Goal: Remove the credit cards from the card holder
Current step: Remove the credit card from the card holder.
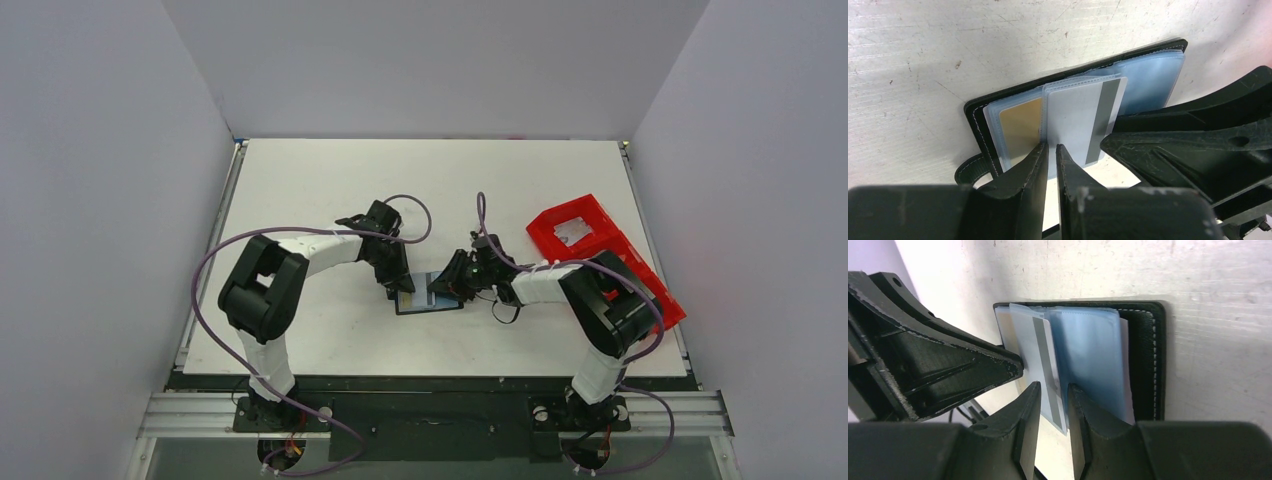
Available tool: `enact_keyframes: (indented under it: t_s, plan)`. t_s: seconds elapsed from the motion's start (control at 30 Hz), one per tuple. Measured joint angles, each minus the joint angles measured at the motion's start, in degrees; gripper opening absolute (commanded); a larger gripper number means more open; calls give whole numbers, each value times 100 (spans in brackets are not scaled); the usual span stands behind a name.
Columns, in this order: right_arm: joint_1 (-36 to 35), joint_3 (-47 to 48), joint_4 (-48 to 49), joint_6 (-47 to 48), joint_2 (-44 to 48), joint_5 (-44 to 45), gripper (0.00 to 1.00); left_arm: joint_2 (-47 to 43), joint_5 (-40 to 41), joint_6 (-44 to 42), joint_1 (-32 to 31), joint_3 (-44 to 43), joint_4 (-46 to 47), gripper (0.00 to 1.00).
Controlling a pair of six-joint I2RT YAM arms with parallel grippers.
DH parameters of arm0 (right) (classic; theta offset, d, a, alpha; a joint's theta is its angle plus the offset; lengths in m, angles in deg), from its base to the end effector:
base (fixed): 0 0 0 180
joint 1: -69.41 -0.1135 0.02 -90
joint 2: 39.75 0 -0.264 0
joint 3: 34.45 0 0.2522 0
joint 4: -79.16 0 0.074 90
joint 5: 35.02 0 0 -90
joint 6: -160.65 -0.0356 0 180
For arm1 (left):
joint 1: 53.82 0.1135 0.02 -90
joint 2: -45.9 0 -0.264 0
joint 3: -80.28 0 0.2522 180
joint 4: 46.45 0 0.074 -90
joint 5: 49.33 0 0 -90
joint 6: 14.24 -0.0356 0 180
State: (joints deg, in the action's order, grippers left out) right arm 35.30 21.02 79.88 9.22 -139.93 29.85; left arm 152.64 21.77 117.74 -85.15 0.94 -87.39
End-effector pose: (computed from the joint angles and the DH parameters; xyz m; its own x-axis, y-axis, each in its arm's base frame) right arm 0.2584 0.1933 0.1221 -0.9431 0.3216 -0.0850 0.1412 0.6186 0.7729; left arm 0.3012 -0.1969 0.1502 -0.9875 -0.1397 -0.0730 -0.0894 0.8778 -0.4707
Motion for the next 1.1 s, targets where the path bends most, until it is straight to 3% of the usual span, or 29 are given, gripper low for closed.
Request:
enact_keyframes:
  t_s: [0.47, 0.73, 1.1]
  plan:
    - [380, -863, 2361, -1390, -544, -728, 11, 15, 7, 114, -2, 0, -2, 6]
    - [396, -986, 2844, -1729, -658, -748, 0, 17, 9, 116, -2, 0, -4, 3]
    - [496, -1174, 3093, -1794, -658, -745, 0, 22, 26, 133, 2, 2, -7, 0]
